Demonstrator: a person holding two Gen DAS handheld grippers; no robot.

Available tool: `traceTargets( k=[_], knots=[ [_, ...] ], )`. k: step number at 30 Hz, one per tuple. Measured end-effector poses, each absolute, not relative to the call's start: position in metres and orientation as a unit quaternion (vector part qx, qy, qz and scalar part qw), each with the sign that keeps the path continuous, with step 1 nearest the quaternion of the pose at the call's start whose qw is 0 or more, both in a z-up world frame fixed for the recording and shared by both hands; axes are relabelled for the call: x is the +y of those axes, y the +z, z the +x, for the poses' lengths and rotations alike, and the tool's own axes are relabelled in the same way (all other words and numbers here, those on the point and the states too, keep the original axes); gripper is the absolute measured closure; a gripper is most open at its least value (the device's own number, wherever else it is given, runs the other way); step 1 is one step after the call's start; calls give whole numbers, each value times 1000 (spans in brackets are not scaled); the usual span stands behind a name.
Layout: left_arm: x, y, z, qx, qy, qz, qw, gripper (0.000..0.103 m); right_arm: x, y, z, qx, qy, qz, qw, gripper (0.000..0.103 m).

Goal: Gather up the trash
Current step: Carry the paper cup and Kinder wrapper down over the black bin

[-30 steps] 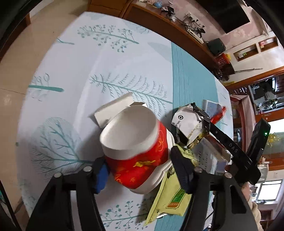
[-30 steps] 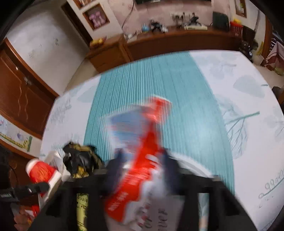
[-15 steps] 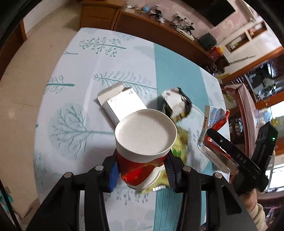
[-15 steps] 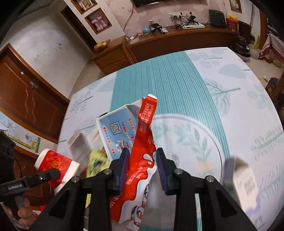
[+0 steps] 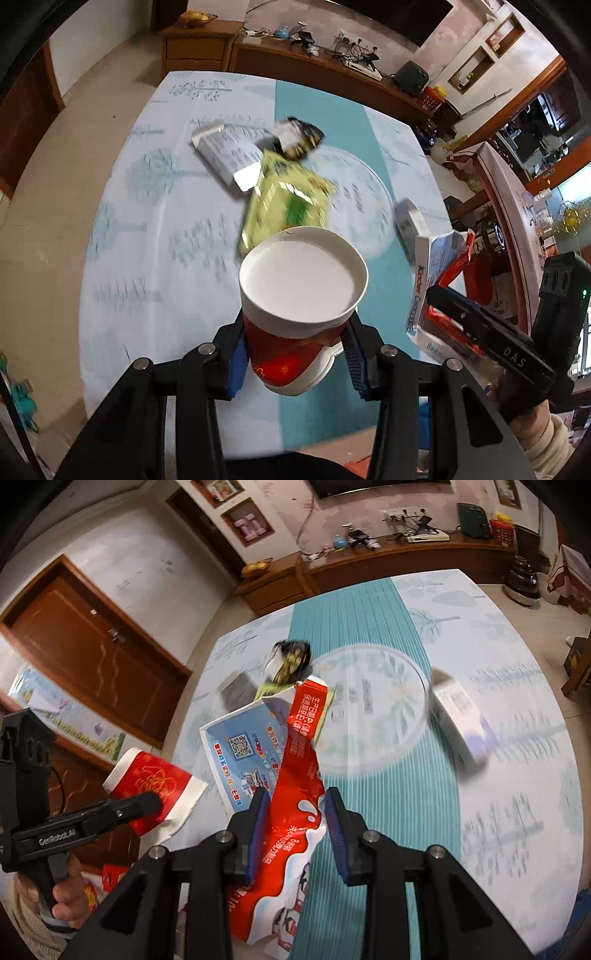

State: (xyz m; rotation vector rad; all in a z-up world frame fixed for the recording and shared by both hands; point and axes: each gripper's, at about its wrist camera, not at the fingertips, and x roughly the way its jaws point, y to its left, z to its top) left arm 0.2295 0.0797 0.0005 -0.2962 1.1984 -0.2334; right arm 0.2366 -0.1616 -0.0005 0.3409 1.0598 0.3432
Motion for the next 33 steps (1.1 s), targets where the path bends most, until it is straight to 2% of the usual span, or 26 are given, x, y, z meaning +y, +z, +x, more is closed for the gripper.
traceTargets(
  k=[12,20,26,33],
  knots=[
    [21,16,71,550,-94,-138,818,60,-210,7,81,494,218,149,828,72],
    [-6,7,25,582,-109,-93,800,60,-228,-17,22,524,218,178,804,72],
    [-35,-48,7,624,-137,-47,767,60,-230,-59,-3,546,191,199,792,72],
    [-61,-140,-1,655,-153,2,740,60,-230,-149,-25,581,142,224,769,72]
  ],
)
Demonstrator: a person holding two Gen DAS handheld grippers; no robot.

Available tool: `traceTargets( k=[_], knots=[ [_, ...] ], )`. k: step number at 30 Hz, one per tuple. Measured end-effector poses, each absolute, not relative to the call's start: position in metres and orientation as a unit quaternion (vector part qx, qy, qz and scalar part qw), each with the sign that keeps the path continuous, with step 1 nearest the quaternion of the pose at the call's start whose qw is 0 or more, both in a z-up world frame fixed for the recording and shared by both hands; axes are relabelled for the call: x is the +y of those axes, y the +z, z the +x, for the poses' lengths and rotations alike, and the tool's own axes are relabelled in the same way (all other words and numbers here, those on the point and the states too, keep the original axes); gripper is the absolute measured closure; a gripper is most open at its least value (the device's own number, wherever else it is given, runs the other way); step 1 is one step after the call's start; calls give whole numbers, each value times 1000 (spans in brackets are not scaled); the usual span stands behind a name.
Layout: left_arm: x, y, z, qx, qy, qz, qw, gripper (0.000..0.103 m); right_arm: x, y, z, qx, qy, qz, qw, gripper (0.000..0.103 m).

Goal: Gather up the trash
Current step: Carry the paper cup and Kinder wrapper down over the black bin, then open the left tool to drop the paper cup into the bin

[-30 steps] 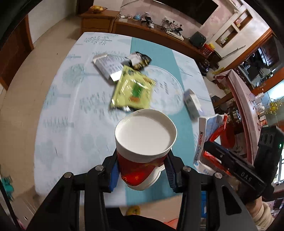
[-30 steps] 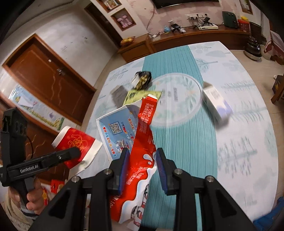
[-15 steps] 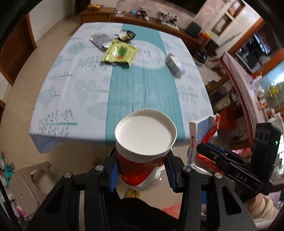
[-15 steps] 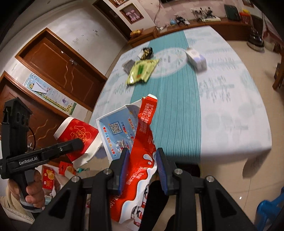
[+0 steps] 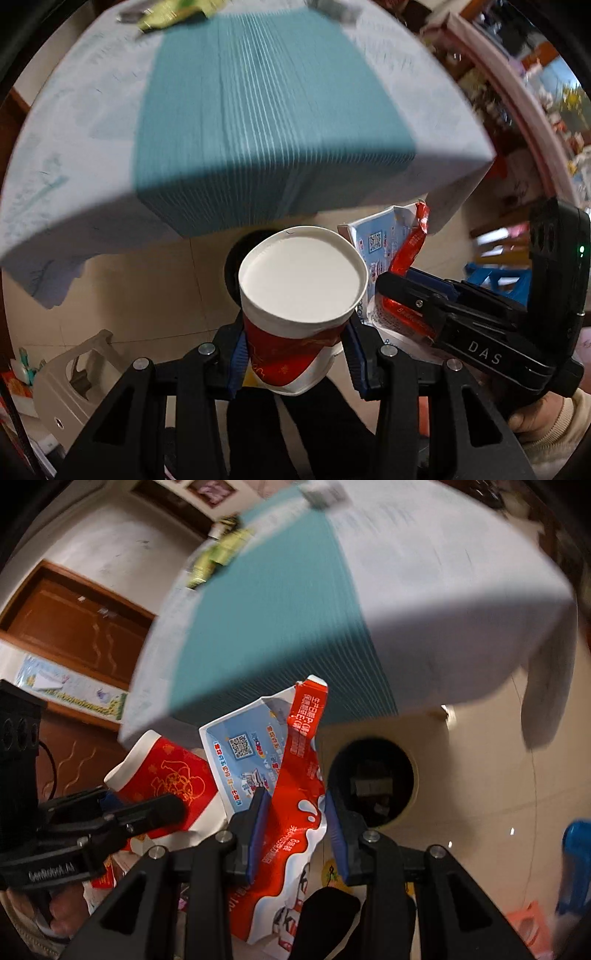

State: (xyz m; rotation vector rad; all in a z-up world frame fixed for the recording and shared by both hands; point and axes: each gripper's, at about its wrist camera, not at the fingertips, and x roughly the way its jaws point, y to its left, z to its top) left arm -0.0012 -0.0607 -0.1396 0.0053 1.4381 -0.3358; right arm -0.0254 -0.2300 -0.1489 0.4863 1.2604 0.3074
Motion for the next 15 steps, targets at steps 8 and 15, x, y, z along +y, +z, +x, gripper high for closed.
traceTargets(
  k=[8,15],
  knots=[
    [-79,-236,-3,664,-169,36,727,60,-242,-255,-37,602,73,261,751,72],
    [-84,-310,7,664,-165,52,727,60,-244,-327,-34,612,42,264,744,72]
  ],
)
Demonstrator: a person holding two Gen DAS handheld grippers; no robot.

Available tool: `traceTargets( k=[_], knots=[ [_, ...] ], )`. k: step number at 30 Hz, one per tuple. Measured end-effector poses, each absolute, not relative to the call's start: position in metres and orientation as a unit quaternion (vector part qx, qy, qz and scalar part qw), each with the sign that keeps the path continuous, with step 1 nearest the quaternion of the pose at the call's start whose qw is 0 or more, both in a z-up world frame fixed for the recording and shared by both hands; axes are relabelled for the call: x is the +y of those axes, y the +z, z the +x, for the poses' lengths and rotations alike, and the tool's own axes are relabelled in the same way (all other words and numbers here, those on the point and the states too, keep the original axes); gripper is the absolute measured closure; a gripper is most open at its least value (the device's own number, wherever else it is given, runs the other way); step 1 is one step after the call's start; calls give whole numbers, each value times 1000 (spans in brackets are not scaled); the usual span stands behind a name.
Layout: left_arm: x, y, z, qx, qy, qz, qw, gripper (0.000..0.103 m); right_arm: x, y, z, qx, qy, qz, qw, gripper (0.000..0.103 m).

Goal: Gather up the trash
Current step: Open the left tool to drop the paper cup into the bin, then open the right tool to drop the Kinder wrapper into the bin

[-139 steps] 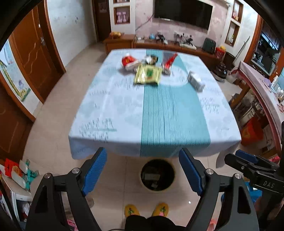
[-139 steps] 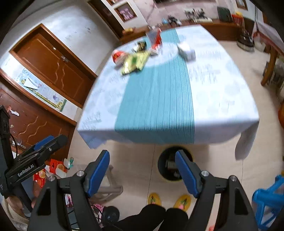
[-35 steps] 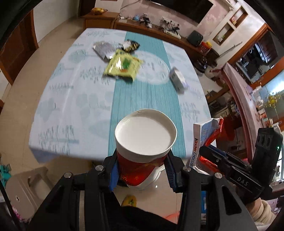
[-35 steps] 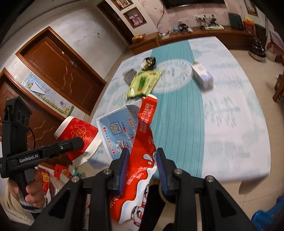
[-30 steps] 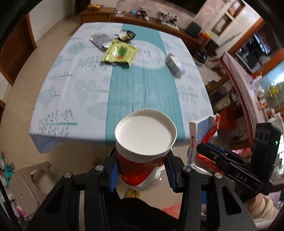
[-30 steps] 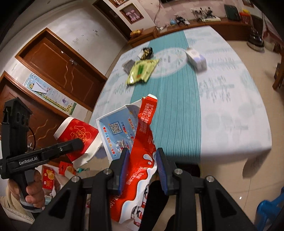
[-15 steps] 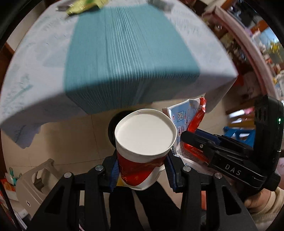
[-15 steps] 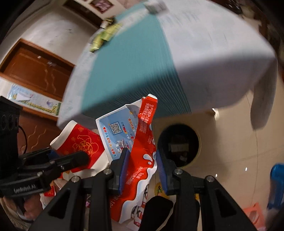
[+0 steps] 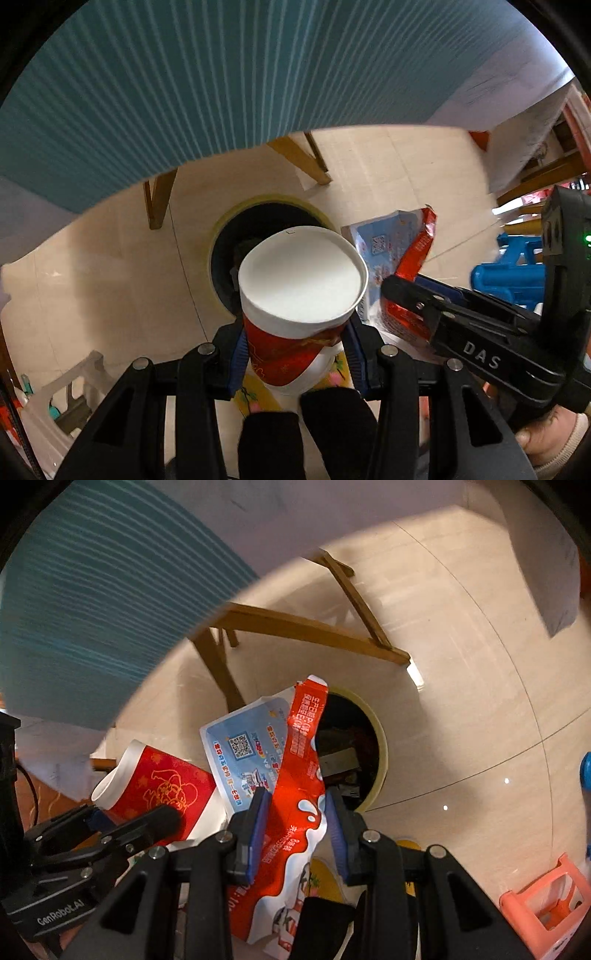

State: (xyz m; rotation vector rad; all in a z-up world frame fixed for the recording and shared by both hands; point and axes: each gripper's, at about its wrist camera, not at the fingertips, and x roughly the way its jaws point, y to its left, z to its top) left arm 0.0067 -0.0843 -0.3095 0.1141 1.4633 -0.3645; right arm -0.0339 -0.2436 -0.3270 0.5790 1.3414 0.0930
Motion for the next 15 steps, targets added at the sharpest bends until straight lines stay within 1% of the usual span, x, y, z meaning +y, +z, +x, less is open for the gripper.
traceTargets(
  k=[7,9,11,13,15],
  knots=[
    [-84,-351,22,666,-155,60,727,58,-240,-376,-23,622,25,266,737,72],
    [-82,-357,24,668,-153,60,726,53,-237,-385,-20,627,23,264,733,71],
    [-78,-359,27,668,-145,56,728,41,-235,-393,-18,630,22,263,730,71],
    [-73,-360,29,668,-134,51,730,35,-232,-397,-14,633,21,262,728,71],
    [-66,-361,28,671,-127,49,729,35,-230,-400,-10,635,22,261,727,71]
  ],
)
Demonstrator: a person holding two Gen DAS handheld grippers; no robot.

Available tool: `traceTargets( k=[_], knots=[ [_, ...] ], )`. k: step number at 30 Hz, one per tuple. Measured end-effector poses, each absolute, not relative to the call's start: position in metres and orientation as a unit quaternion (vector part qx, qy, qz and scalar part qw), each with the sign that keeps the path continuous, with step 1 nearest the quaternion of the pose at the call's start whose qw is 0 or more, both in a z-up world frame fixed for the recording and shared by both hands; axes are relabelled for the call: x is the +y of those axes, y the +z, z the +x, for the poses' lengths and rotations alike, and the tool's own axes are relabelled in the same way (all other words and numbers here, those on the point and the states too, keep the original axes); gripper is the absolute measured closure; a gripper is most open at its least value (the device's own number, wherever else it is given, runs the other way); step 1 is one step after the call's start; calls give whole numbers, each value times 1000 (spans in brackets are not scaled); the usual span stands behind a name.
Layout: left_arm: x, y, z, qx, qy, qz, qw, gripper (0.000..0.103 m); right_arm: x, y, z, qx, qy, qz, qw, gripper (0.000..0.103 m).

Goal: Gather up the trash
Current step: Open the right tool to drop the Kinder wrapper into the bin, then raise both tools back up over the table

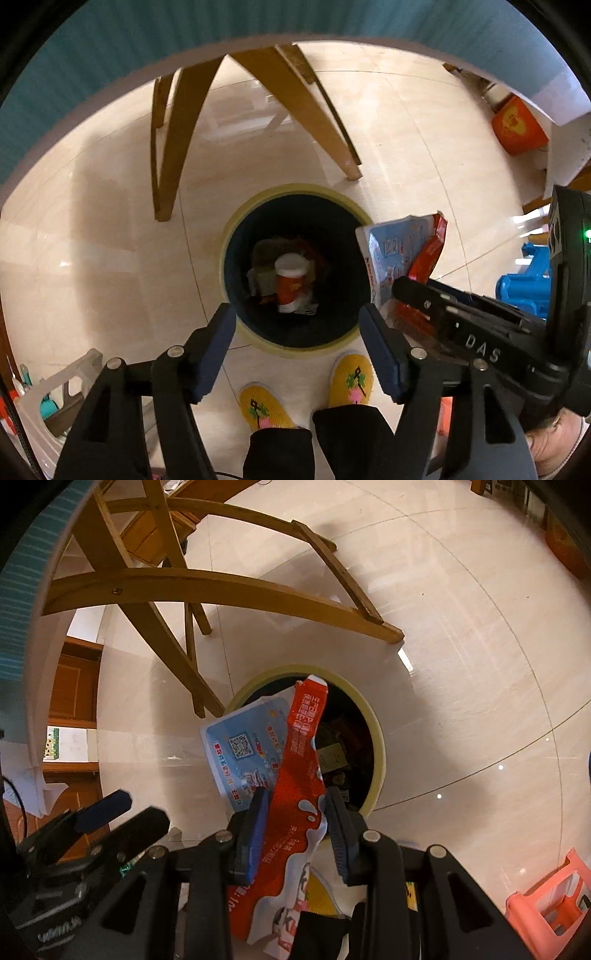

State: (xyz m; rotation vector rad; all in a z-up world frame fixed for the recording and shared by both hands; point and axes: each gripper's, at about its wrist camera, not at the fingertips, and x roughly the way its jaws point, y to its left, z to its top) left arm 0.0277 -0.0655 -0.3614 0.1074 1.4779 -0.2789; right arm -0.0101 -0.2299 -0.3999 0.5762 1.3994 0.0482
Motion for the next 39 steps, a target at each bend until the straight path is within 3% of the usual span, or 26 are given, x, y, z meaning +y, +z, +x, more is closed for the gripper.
traceTargets(
  k=[9,12,13,26,39],
  knots=[
    [-40,-351,23,659,-88,36,746,35,-215,-401,12,639,24,258,724,69],
    [-36,-344,21,652,-79,38,753,35,-210,-399,18,637,28,258,726,46],
    [-35,-342,21,651,-77,38,754,35,-209,-395,19,633,28,256,730,43],
    [-28,-293,10,631,-74,28,771,35,-211,-343,3,598,23,253,760,42],
    [-11,-142,-6,585,-87,1,806,35,-207,-210,-35,585,36,225,779,42]
  ],
)
